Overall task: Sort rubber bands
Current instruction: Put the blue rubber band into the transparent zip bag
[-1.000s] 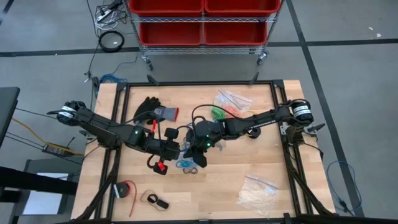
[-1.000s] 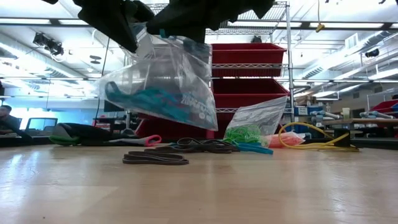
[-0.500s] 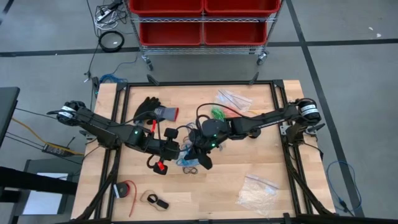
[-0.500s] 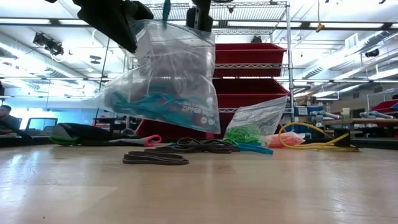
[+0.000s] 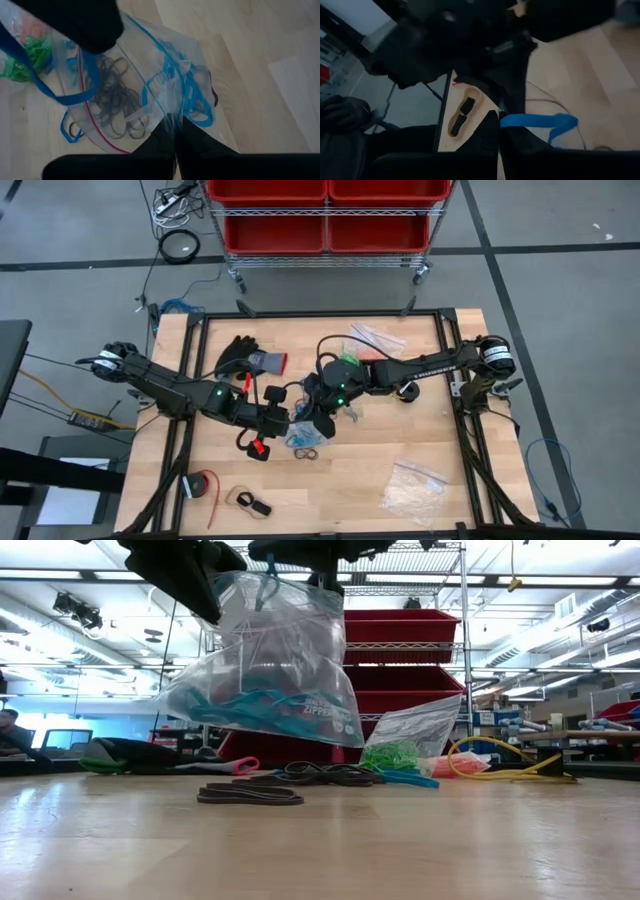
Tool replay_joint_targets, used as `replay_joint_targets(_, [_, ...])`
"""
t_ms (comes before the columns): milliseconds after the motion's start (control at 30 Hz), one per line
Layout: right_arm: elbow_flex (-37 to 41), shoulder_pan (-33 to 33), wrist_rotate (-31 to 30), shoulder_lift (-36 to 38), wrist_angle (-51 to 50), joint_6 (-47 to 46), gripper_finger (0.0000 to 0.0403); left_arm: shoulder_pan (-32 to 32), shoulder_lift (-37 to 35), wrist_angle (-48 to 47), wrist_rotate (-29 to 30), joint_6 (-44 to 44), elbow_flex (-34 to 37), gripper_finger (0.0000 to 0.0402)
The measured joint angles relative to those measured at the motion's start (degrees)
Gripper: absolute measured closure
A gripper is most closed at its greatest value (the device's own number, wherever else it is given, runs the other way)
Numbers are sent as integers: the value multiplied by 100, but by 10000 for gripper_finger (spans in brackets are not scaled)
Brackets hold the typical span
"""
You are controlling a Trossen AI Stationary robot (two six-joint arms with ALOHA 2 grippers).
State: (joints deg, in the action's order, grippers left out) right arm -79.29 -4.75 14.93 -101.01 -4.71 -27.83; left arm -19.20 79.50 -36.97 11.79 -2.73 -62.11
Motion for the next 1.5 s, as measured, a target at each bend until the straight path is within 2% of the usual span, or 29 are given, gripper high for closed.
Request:
replay_joint_targets(300, [0, 194, 143, -2, -324, -183, 403, 0, 0, 26, 1, 0, 0, 389])
replay_joint_targets(633, [-2, 218, 327, -468, -392, -223, 396, 11, 0, 43, 5, -1, 0, 389])
replay_joint_targets(800, [-4, 218, 328, -522, -422, -210, 359, 11, 0, 32, 5, -1, 0, 389])
replay_joint_targets(1167, [0, 83, 618, -503, -709, -398, 244, 11, 2, 26, 7, 0, 0, 389])
replay_joint_targets(1267, [0, 28, 541, -382, -909, -295, 230, 11, 0, 26, 5, -1, 0, 389])
replay_joint_targets(1500, [0, -245, -253, 229, -1197, 223, 233, 11, 0, 11, 7, -1, 0, 389])
